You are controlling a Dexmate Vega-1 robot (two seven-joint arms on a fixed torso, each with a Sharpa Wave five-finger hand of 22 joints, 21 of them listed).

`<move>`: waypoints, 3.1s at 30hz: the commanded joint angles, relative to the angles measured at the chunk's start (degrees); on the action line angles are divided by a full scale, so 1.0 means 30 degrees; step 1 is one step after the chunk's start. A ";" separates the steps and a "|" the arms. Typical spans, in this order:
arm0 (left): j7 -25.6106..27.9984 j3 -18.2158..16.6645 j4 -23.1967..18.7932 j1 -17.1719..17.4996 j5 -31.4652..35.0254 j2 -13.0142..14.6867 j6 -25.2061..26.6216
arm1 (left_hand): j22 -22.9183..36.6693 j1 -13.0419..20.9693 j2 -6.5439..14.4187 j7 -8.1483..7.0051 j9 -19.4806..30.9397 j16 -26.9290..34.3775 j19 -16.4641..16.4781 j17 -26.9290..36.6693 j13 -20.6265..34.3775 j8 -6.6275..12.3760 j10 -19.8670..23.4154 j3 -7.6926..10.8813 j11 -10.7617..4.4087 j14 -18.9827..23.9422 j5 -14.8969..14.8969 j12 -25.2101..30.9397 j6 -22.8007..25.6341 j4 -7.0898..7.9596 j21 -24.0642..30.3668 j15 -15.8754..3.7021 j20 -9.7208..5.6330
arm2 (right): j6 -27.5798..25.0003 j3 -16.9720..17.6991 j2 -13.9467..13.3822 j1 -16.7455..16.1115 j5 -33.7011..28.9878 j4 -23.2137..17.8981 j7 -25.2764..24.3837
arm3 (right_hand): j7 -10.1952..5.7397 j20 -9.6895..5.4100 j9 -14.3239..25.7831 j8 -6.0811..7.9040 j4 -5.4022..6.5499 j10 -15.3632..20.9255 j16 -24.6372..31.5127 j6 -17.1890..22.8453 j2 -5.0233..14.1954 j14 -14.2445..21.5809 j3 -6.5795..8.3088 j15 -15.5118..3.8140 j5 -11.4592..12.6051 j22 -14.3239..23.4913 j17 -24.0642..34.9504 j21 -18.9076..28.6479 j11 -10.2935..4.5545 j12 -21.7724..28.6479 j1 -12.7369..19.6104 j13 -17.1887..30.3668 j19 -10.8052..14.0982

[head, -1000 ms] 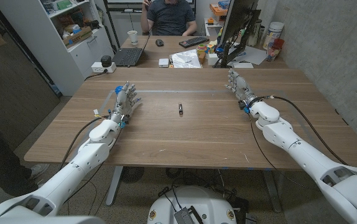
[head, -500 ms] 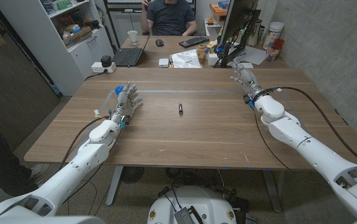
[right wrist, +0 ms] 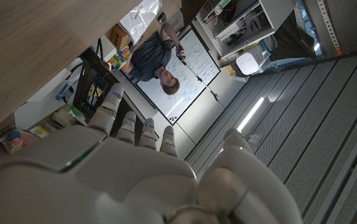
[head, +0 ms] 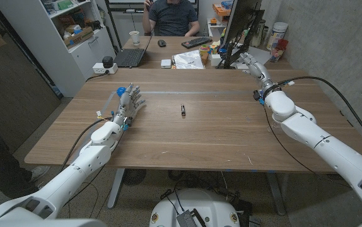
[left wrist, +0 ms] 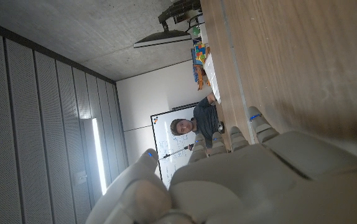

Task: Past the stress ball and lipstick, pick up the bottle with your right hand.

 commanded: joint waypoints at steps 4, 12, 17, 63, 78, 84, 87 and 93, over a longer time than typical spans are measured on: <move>-0.0205 0.0265 -0.0069 -0.0093 0.0000 -0.0033 -0.0212 | 0.0034 0.0031 0.0225 -0.0131 0.0021 0.0096 0.0085 0.0093 0.0039 0.0103 -0.0149 0.0009 -0.0067 -0.0167 0.0102 0.0109 -0.0068 -0.0029 -0.0044 -0.0090 0.0154 | -0.2757 0.0832 -0.1775 -0.1063 -0.3598 -0.3053 -0.3242 | -0.0583 -0.0055 0.0112 0.0136 -0.0287 0.0070 0.0013 0.0225 -0.0307 0.0227 -0.0033 -0.0106 0.0172 0.0038 0.0040 -0.0048 -0.0363 0.0001 0.0311 0.0030 0.0313; -0.0195 0.0311 -0.0324 0.0128 -0.0045 0.0014 -0.0256 | 0.0035 0.0031 0.0227 -0.0154 0.0021 0.0092 0.0077 0.0093 0.0039 0.0098 -0.0152 -0.0007 -0.0070 -0.0178 0.0103 0.0108 -0.0080 -0.0029 -0.0065 -0.0089 0.0162 | -0.4627 0.1580 -0.2751 -0.2086 -0.4749 -0.4890 -0.4295 | -0.0849 -0.0038 0.0125 0.0188 -0.0466 0.0186 0.0008 0.0425 -0.0390 0.0341 -0.0038 -0.0127 0.0216 0.0036 0.0041 -0.0109 -0.0472 0.0017 0.0561 0.0035 0.0405; -0.0528 0.0358 -0.0217 0.0092 -0.0167 -0.0043 -0.0374 | 0.0035 0.0031 0.0228 -0.0159 0.0021 0.0097 0.0090 0.0092 0.0039 0.0091 -0.0142 -0.0017 -0.0074 -0.0166 0.0103 0.0112 -0.0099 -0.0029 -0.0072 -0.0068 0.0143 | -0.5539 0.2046 -0.3209 -0.2695 -0.5451 -0.5901 -0.4896 | -0.1213 -0.0030 0.0134 0.0173 -0.0633 0.0143 -0.0022 0.0437 -0.0476 0.0360 -0.0041 -0.0179 0.0263 0.0033 0.0042 -0.0165 -0.0617 -0.0023 0.0802 0.0038 0.0460; -0.3323 0.0364 0.1734 -0.0896 -0.0814 -0.0319 -0.1129 | 0.0041 0.0031 0.0208 -0.0190 0.0020 0.0105 0.0118 0.0090 0.0038 0.0105 -0.0078 -0.0141 -0.0023 -0.0109 0.0107 0.0130 -0.0060 -0.0035 -0.0192 -0.0164 0.0191 | -2.3314 0.0443 -0.6569 -0.3906 -1.3021 -1.5050 -0.4841 | -0.2021 -0.0087 0.0229 0.0136 -0.1338 0.0419 0.0009 0.0688 -0.0646 0.1113 -0.0103 -0.0898 0.0453 0.0056 0.0038 -0.0031 -0.1112 -0.0004 0.2001 0.0080 0.2127; -0.4452 0.0472 0.2703 -0.1560 -0.0917 -0.0437 -0.0990 | 0.0043 0.0028 0.0196 -0.0195 0.0019 0.0096 0.0134 0.0089 0.0038 0.0097 -0.0088 -0.0181 -0.0023 -0.0127 0.0108 0.0123 -0.0077 -0.0036 -0.0223 -0.0159 0.0205 | -2.7509 0.0294 -0.6619 -0.3789 -1.1520 -1.6521 -0.4315 | -0.1975 0.0091 0.0286 -0.0028 -0.1264 -0.0060 -0.0257 0.0571 -0.0311 0.0656 -0.0195 -0.0282 0.0418 0.0021 0.0080 -0.0449 -0.0716 -0.0197 0.2123 0.0120 0.1958; -0.4741 0.0505 0.2913 -0.1706 -0.0931 -0.0455 -0.0914 | 0.0043 0.0029 0.0192 -0.0200 0.0019 0.0100 0.0145 0.0088 0.0038 0.0099 -0.0084 -0.0200 -0.0018 -0.0114 0.0109 0.0123 -0.0071 -0.0038 -0.0237 -0.0158 0.0204 | -2.9184 -0.1444 -0.7085 -0.2323 -1.0992 -1.6392 -0.4200 | -0.1595 0.0081 0.0324 -0.0217 -0.1280 -0.0254 -0.0277 -0.0155 0.0175 0.0598 -0.0040 -0.0269 0.0265 0.0022 0.0076 -0.0650 -0.0607 -0.0224 0.2385 0.0132 0.1625; -0.4745 0.0486 0.2896 -0.1682 -0.0927 -0.0442 -0.0915 | 0.0044 0.0029 0.0190 -0.0209 0.0019 0.0102 0.0155 0.0088 0.0038 0.0092 -0.0086 -0.0208 -0.0017 -0.0107 0.0109 0.0122 -0.0090 -0.0039 -0.0241 -0.0131 0.0191 | -2.9184 -0.1310 -0.7194 -0.2493 -1.1202 -1.6437 -0.3695 | -0.1864 0.0071 0.0328 -0.0152 -0.1342 -0.0239 -0.0252 -0.0081 0.0311 0.0662 0.0042 -0.0346 0.0208 0.0028 0.0072 -0.0650 -0.0699 -0.0207 0.2557 0.0133 0.1635; -0.4750 0.0438 0.2798 -0.1607 -0.0921 -0.0358 -0.0903 | 0.0044 0.0031 0.0188 -0.0192 0.0019 0.0093 0.0145 0.0088 0.0038 0.0094 -0.0095 -0.0221 -0.0015 -0.0129 0.0109 0.0117 -0.0089 -0.0041 -0.0259 -0.0125 0.0206 | -2.9184 -0.1192 -0.6877 -0.2993 -1.3640 -1.6444 -0.1018 | -0.2001 0.0052 0.0331 -0.0073 -0.1439 -0.0145 -0.0242 0.0049 0.0409 0.0705 0.0115 -0.0391 0.0141 0.0036 0.0064 -0.0620 -0.0741 -0.0158 0.2772 0.0134 0.1724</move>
